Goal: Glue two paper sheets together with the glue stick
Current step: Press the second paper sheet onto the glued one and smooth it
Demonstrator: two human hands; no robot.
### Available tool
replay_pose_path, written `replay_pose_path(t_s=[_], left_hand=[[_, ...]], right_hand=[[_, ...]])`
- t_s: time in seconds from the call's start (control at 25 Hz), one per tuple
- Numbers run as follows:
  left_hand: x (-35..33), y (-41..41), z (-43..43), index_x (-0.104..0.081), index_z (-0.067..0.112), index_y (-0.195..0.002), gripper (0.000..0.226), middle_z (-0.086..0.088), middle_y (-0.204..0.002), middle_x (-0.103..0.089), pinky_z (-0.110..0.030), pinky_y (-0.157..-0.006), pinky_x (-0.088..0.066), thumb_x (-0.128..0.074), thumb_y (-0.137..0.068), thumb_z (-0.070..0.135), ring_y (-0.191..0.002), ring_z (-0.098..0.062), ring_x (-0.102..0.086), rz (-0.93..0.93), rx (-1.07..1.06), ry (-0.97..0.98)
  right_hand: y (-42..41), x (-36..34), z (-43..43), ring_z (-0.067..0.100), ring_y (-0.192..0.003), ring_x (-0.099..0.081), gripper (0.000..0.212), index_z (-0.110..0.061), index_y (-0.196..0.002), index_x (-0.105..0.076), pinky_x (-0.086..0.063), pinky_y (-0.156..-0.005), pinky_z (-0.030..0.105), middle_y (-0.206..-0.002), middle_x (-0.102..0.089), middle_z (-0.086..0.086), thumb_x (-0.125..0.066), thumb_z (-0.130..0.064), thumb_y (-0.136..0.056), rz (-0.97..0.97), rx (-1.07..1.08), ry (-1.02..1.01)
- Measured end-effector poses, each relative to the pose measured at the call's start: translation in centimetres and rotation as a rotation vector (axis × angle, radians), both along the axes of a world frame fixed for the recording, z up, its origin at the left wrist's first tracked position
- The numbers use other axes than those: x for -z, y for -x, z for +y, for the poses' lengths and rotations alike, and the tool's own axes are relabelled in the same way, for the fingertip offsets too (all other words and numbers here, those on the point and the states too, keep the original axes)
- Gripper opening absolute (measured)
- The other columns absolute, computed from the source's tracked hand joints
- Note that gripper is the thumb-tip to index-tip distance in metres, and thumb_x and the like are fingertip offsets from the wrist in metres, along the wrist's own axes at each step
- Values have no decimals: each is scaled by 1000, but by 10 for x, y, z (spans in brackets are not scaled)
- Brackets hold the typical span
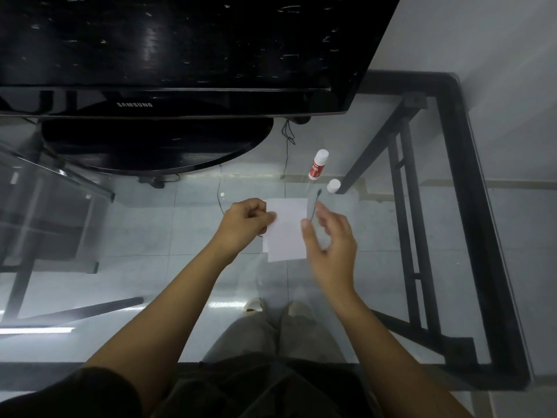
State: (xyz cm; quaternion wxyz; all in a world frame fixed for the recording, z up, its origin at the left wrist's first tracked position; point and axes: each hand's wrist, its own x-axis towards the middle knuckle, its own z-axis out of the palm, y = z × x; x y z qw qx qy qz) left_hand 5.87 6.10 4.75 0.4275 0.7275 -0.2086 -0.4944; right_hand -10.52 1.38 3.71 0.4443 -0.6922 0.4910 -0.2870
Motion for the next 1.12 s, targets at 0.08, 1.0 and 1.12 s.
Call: replay_pose_path(t_s=[0.08,1.0,1.12], left_hand=[[4,-3,4,-61,8,-76,11,-13,-75,-60,-47,-93,-51,-62,-86,12,-80,-26,-59,111,29,-20],[49,2,-23,-41,11,-110,38,-8,-78,-62,-29,-69,-50,-67,-84,18,-72,-21,-60,-335,-144,-181],[50,2,-24,-41,12,-109,36,-7,-79,-62,-27,-70,-48,-66,-85,18,-70,-19,-59,-347,-140,-189]], right_hand=[[-5,5,-17,4,-93,-54,37,-25,-121,-52,-40,-66,4,-104,-55,-13,-56,-39,-87,50,105,-314],[-45,39,-57,8,-69,-59,22,-13,-100,-63,-39,-67,7,-83,-71,3,-67,-25,-82,271,71,-298],[-46,41,-57,8,-70,-59,23,-13,-101,-63,-42,-70,12,-88,-72,5,-67,-25,-83,292,76,-287]])
